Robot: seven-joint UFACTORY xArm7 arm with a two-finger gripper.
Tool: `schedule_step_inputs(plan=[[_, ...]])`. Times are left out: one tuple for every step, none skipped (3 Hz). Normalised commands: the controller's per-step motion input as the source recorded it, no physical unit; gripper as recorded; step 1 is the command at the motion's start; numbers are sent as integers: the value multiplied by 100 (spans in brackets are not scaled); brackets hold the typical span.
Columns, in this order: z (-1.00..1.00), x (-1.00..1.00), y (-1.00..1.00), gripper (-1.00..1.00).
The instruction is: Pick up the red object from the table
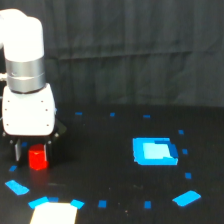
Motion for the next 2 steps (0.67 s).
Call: schedule_step_inputs(plan=[[65,24,-19,-100],[75,42,9,-100]])
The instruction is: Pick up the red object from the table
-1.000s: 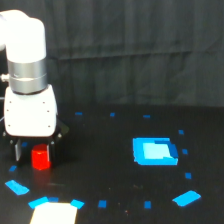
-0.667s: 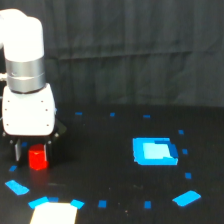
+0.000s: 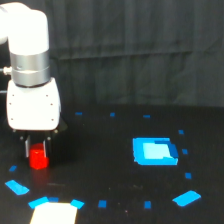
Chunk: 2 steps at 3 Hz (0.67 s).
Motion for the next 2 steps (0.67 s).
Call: schedule_step_inputs(plan=[[100,53,12,-100],[100,100,39,-86]])
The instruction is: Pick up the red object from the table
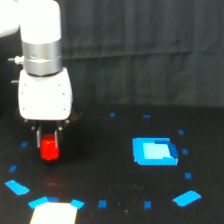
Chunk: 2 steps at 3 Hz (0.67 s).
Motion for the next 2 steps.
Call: schedule_step_inputs(plan=[[100,100,53,-100],[97,100,21,-100]])
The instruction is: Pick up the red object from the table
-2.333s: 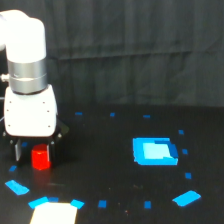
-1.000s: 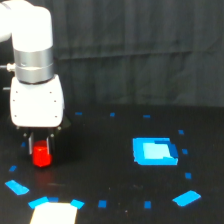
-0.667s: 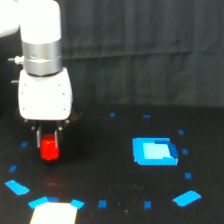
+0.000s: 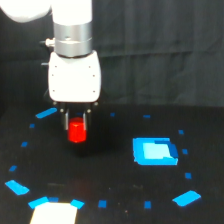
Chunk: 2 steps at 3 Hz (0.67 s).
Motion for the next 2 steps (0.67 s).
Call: schedule_step_inputs(plan=[[100,100,54,-100],[100,100,6,-100]])
